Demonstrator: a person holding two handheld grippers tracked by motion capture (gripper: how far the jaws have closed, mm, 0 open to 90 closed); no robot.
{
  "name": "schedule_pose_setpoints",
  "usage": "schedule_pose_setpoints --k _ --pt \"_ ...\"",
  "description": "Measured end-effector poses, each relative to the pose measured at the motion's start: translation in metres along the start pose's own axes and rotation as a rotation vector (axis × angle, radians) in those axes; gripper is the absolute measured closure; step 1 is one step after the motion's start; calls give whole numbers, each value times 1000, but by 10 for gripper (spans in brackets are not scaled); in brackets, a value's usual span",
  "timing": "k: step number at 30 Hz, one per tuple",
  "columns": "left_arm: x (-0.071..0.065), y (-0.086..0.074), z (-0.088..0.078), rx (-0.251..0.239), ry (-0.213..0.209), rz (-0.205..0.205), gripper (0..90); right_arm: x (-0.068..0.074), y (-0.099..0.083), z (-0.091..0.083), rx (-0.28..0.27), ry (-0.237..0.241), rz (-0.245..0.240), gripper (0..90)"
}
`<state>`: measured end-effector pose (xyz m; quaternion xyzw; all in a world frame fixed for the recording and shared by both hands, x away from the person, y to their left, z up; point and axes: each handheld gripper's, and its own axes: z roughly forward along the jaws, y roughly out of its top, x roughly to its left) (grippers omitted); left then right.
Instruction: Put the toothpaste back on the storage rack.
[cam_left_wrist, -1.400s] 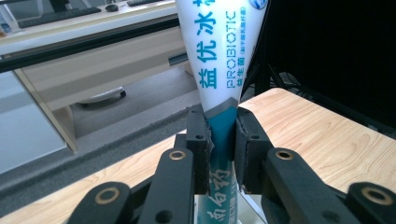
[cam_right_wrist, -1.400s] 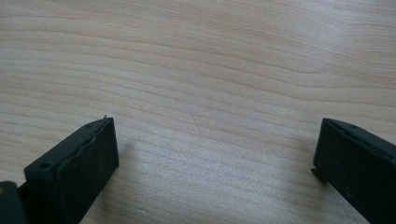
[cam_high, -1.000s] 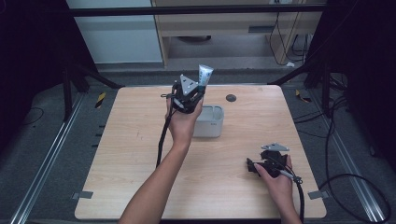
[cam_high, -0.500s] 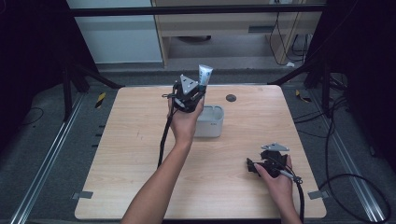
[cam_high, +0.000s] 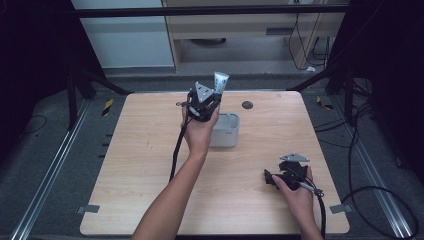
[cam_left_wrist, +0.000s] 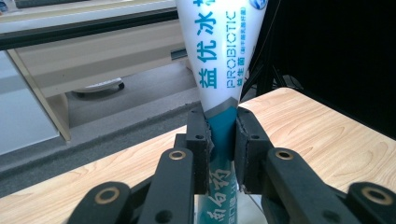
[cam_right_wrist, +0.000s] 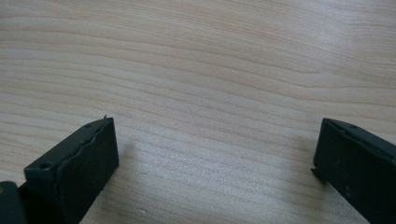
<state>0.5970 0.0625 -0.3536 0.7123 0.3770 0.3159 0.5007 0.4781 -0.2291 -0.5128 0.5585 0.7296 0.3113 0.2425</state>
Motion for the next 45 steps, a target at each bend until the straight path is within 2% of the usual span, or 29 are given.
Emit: schedule_pose_setpoints --k 10,14,25,30,45 --pt "1 -12 2 5 6 -16 776 0 0 0 -1 1 2 3" --pt "1 -17 3 3 4 -37 776 0 0 0 -1 1 4 4" --pt "-4 -31 8 18 -2 -42 776 0 0 0 0 1 4 4" --pt "-3 -39 9 22 -6 -57 776 0 0 0 0 1 4 3" --pt "-7 -51 14 49 -16 -41 775 0 0 0 1 0 2 3"
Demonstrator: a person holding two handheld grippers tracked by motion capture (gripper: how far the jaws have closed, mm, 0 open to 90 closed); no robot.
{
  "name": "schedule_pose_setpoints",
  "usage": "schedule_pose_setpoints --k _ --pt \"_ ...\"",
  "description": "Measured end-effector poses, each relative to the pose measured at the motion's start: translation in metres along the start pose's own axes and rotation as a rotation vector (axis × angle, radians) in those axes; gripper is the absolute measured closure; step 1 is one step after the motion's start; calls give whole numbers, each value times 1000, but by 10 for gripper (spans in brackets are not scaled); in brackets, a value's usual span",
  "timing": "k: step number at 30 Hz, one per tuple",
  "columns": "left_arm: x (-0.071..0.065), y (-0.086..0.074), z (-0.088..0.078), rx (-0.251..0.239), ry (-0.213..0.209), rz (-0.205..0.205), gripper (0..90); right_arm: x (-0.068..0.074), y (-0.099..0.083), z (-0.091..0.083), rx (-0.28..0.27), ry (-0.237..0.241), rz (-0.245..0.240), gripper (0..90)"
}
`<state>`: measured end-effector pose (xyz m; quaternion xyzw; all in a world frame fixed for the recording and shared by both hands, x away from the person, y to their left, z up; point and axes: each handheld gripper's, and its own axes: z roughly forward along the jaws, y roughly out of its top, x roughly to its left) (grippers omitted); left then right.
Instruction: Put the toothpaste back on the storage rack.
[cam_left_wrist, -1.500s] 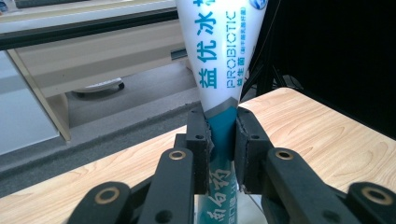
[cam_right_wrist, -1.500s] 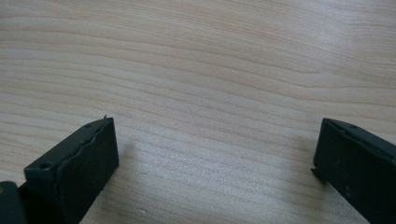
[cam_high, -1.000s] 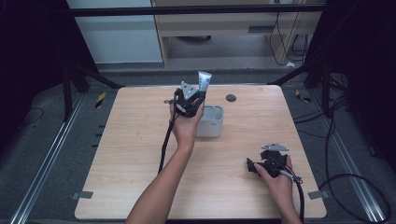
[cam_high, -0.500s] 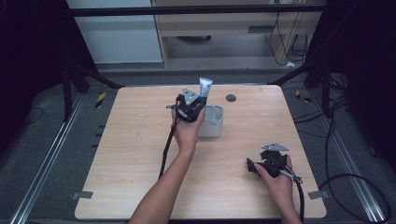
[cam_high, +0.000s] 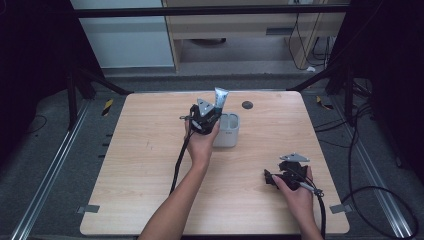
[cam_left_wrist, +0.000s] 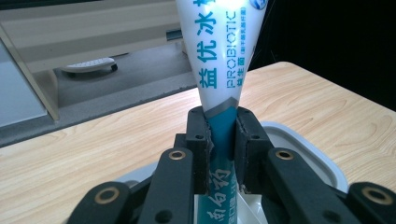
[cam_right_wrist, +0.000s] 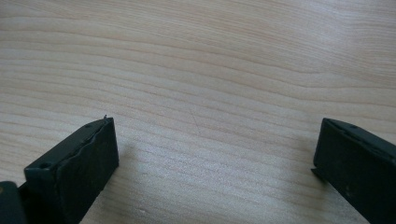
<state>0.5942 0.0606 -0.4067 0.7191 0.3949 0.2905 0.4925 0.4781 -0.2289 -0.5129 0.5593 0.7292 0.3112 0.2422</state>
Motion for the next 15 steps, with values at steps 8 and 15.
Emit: schedule_pose_setpoints --k 8,15 --pt "1 -6 2 13 -3 2 775 0 0 0 0 0 0 4" --pt "-1 -8 4 37 -8 15 775 0 0 0 0 0 0 4"
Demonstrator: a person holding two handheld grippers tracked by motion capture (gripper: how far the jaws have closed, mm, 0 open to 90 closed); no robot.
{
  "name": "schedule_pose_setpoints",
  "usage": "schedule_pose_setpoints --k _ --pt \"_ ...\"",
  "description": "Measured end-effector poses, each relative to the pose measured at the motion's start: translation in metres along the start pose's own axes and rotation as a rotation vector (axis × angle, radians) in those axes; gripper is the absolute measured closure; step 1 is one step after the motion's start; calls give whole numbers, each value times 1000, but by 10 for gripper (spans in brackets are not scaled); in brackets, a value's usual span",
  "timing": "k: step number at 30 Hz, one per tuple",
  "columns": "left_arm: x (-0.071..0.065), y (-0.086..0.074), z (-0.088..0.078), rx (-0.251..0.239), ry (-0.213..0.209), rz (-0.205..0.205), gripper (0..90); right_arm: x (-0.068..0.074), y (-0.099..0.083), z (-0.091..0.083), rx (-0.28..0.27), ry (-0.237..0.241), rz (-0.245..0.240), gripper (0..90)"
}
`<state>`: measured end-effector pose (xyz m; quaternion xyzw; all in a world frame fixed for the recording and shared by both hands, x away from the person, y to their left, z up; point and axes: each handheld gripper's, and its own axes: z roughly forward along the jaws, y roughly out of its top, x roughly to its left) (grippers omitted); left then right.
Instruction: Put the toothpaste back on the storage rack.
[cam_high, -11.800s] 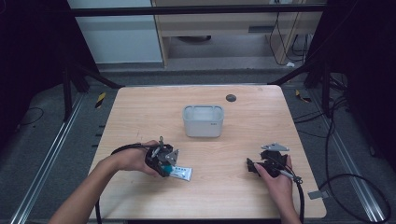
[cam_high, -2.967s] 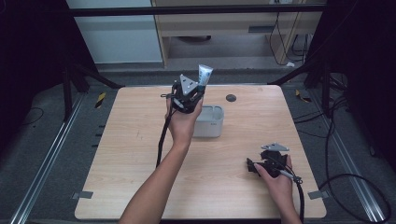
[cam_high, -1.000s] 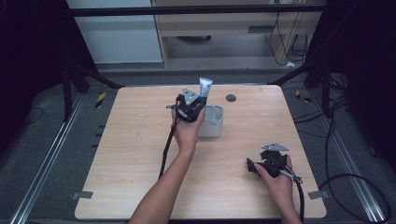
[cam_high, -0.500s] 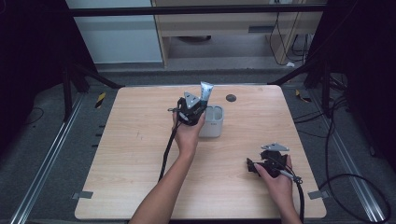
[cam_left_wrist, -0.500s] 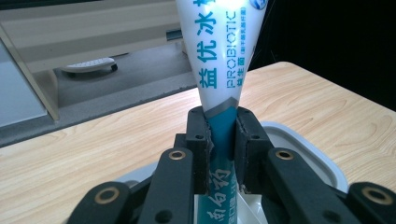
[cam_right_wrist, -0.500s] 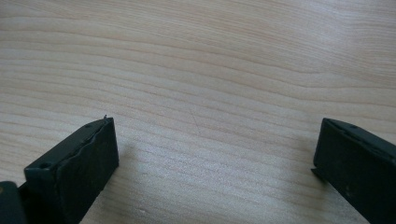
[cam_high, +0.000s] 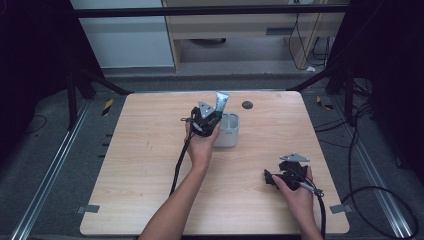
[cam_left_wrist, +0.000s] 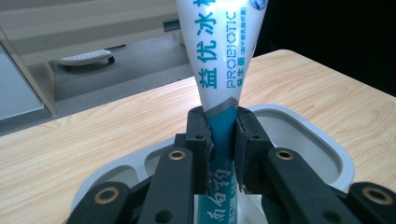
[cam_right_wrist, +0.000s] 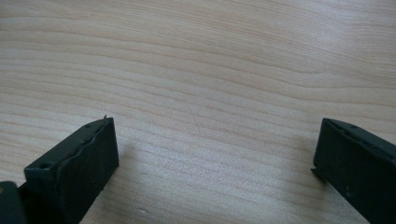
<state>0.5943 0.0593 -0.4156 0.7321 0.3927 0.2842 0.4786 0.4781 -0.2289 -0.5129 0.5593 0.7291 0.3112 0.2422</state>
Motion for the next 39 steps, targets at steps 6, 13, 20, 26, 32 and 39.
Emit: schedule_pose_setpoints --k 6,13,20,26,32,39 --pt "0 -2 2 17 -4 -4 774 0 0 0 0 0 0 4" --pt "1 -4 2 30 -4 5 774 0 0 0 0 0 0 4" --pt "0 -5 3 43 -8 5 774 0 0 0 0 0 0 4" --pt "-1 -5 3 43 -9 6 774 0 0 0 0 0 0 3" --pt "-2 -5 4 48 -11 5 773 0 0 0 0 0 0 4" --pt "-1 -6 5 60 -13 3 773 0 0 0 0 0 0 4"
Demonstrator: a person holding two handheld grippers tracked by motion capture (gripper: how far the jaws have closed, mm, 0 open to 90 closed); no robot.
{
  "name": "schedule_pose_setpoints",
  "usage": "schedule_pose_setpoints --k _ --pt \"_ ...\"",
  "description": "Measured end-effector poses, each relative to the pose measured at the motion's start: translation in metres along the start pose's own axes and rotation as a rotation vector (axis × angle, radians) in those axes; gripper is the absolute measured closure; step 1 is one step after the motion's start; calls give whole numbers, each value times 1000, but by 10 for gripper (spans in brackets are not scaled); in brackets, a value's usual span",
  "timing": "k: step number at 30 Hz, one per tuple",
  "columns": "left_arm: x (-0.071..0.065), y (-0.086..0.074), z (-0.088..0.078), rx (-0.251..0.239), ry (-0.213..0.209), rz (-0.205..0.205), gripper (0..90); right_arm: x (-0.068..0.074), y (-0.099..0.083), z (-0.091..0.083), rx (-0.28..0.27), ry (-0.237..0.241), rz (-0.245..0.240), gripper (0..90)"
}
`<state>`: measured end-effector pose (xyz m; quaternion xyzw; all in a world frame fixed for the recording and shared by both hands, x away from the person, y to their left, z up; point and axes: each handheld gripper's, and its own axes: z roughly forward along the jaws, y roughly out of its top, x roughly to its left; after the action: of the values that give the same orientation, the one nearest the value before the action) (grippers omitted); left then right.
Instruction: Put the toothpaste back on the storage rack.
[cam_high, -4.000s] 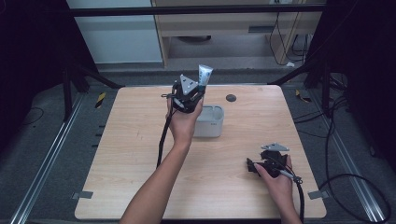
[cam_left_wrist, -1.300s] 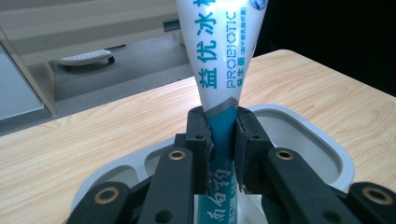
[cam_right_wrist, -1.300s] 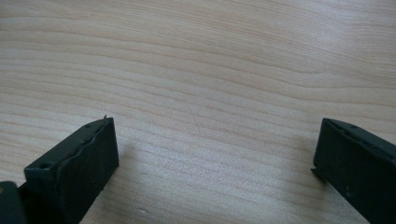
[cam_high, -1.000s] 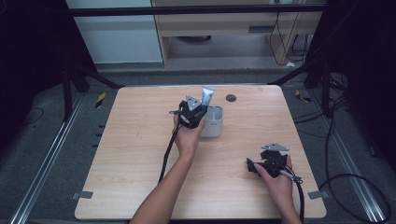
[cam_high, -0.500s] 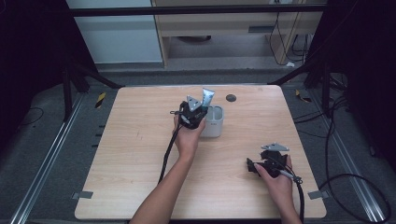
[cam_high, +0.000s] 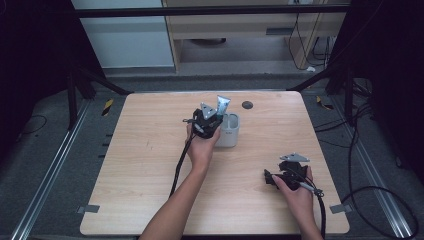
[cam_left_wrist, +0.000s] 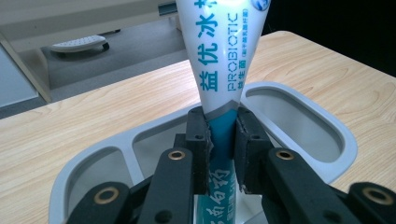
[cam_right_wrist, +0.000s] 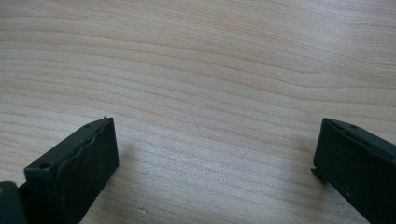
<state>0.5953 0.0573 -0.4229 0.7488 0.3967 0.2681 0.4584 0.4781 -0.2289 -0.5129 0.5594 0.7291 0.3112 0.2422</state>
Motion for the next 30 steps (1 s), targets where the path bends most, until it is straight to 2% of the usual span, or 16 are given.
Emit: schedule_pose_setpoints --k 12,30 --pt "0 -1 1 20 -6 -4 773 0 0 0 0 0 -1 4" --pt "0 -2 -2 24 -12 -9 771 0 0 0 0 0 0 4"
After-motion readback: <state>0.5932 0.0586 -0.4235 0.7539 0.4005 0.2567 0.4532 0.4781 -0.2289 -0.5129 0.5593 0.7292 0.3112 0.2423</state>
